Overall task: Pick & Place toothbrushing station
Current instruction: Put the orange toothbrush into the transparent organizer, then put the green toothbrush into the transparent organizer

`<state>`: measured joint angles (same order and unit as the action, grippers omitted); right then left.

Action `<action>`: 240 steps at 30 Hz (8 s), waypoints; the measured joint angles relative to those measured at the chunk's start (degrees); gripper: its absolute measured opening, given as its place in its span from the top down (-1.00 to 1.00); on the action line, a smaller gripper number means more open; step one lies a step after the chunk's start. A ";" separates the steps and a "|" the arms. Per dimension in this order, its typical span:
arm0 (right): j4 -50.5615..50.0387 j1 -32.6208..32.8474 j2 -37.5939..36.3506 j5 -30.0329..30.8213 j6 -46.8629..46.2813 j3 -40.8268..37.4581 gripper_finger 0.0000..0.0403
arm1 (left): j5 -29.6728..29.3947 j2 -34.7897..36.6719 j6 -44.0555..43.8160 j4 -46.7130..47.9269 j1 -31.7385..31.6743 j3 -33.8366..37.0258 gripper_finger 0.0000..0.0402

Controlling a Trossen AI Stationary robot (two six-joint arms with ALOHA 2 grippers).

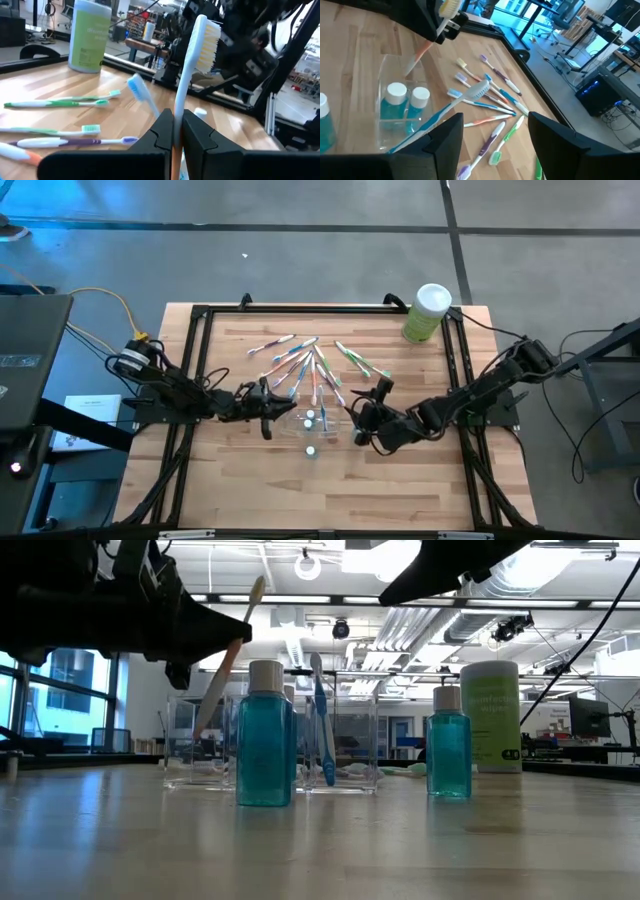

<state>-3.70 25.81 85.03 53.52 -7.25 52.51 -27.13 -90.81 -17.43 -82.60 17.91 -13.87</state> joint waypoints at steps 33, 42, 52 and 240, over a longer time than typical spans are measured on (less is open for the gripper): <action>1.83 -2.26 0.00 4.10 2.89 0.00 -0.07 | -8.62 -2.36 -2.44 0.72 3.72 0.00 0.41; -9.23 -1.72 -9.42 -4.13 -3.99 0.02 -0.07 | -8.79 -2.31 -2.47 -1.05 3.78 -0.02 0.10; -36.51 -11.24 -16.42 -12.32 -27.27 -2.40 -0.07 | -8.77 -2.25 -2.52 -3.65 3.76 -0.02 0.09; 10.74 -7.96 15.91 -39.09 53.93 19.19 0.96 | 21.09 9.29 -64.54 5.19 6.03 0.00 0.10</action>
<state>7.04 17.85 100.95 14.43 46.69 71.70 -6.04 -81.52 -81.97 -77.41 23.94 -13.87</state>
